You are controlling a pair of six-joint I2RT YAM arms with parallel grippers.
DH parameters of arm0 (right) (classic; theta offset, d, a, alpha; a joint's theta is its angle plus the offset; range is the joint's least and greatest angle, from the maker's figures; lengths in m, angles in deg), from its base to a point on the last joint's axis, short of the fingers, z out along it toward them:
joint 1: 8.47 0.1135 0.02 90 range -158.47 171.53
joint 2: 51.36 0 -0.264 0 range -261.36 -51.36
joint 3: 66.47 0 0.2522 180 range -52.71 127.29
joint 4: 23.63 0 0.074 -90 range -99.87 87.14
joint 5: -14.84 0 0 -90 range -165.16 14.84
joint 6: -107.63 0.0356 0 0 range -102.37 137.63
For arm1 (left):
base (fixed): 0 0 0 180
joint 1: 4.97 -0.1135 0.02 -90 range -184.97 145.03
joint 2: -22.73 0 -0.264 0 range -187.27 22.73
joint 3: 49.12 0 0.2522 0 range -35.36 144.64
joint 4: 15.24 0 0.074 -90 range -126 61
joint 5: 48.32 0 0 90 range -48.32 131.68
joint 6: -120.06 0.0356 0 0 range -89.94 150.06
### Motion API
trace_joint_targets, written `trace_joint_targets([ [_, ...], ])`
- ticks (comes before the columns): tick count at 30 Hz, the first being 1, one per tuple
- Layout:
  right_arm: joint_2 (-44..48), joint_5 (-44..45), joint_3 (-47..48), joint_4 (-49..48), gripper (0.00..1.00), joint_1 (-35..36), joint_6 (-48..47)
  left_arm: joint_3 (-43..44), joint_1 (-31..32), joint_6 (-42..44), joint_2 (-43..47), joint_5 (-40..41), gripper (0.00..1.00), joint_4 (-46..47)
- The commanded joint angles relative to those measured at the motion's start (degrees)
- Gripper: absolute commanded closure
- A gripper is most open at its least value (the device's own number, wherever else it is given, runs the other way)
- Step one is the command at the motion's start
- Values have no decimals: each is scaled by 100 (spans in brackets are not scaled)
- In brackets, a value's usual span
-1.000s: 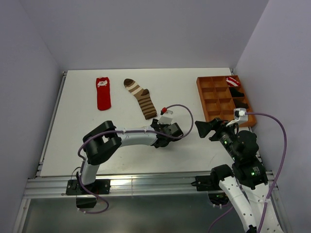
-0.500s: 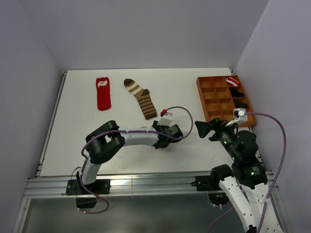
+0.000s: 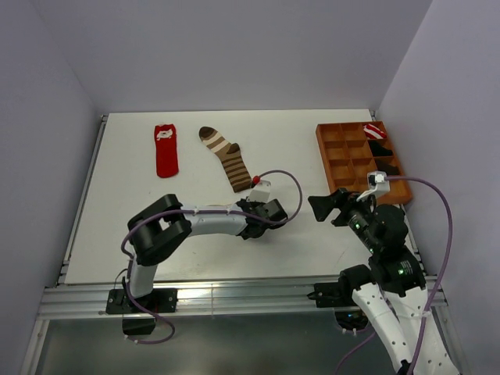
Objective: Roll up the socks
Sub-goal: Roll the sock at the center of the board.
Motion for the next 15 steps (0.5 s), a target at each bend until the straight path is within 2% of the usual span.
trace_joint_targets([
  [1, -305, -314, -69, -400, 0, 42, 72, -663, -241, -299, 935, -834, 100, 782],
  [9, -955, -939, -613, -1568, 6, 112, 679, -2115, -1040, -827, 2595, -2863, 100, 2567],
  [10, -1026, -957, -657, -1692, 8, 138, 801, -2238, -1111, -880, 2702, -3031, 100, 2977],
  [15, -1693, -957, -1017, -2508, 12, 341, 1189, -2889, -1577, -1310, 3037, -3797, 100, 3657],
])
